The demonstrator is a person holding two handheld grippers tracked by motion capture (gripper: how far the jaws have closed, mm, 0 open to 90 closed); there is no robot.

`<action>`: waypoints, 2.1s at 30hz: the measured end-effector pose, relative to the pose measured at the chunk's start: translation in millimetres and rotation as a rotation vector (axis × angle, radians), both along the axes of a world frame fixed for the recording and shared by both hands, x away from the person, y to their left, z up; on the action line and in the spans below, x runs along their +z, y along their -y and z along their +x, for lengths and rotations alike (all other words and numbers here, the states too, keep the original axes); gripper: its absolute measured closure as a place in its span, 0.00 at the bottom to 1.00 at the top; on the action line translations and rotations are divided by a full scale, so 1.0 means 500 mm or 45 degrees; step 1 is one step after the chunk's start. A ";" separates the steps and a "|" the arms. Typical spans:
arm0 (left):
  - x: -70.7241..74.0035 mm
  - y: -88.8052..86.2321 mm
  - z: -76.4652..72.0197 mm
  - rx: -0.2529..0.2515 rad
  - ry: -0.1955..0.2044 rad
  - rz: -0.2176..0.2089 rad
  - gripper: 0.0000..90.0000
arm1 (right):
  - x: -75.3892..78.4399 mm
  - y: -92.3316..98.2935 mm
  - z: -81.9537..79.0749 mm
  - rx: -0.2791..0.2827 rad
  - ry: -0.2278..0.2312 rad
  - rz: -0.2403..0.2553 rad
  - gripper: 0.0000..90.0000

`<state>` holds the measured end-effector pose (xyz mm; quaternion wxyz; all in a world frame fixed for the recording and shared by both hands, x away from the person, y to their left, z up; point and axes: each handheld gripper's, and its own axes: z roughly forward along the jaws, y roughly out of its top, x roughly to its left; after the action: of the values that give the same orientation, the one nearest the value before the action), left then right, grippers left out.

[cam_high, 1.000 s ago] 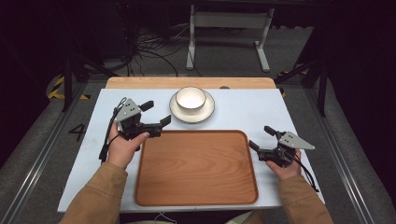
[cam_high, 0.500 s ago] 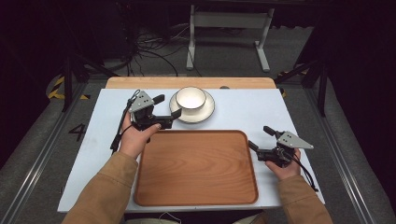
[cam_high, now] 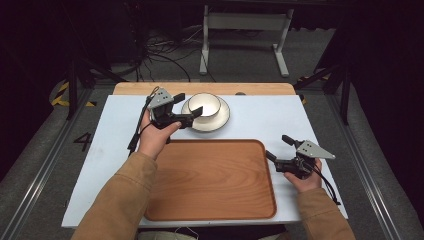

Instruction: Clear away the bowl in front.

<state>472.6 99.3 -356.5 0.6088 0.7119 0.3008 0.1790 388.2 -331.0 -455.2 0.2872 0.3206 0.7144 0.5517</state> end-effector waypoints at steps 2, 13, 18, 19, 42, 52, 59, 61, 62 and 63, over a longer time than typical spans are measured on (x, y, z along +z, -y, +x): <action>0.002 0.004 0.006 -0.004 0.006 0.012 0.16 | 0.000 0.001 0.001 -0.001 -0.007 0.007 0.11; 0.006 0.030 0.039 -0.020 0.011 0.028 0.17 | 0.000 -0.002 0.002 -0.002 -0.014 -0.011 0.10; 0.012 0.046 0.049 -0.049 0.011 0.043 0.19 | 0.000 -0.003 0.002 -0.009 -0.014 -0.016 0.10; 0.013 0.049 0.051 -0.050 0.007 0.046 0.19 | 0.000 -0.003 0.002 -0.010 -0.014 -0.017 0.10; 0.048 0.064 0.100 -0.188 -0.052 0.378 0.32 | 0.000 -0.003 0.002 -0.016 -0.015 -0.017 0.10; 0.038 0.092 0.116 -0.201 -0.132 0.506 0.27 | 0.000 -0.003 0.001 -0.016 -0.010 -0.019 0.08; 0.016 0.106 0.127 -0.166 -0.188 0.573 0.26 | 0.001 -0.003 0.001 -0.025 -0.011 -0.017 0.08; 0.008 0.110 0.130 -0.162 -0.198 0.587 0.27 | 0.000 -0.003 0.001 -0.028 -0.010 -0.015 0.08; 0.001 0.112 0.133 -0.164 -0.208 0.591 0.28 | 0.000 -0.003 0.001 -0.029 -0.009 -0.015 0.08; -0.003 0.114 0.136 -0.161 -0.209 0.595 0.31 | 0.000 -0.003 0.001 -0.029 -0.008 -0.016 0.08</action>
<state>540.5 42.4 -358.2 0.4113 0.8628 0.2546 0.1469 388.5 -329.4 -454.9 0.2932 0.3285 0.7152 0.5428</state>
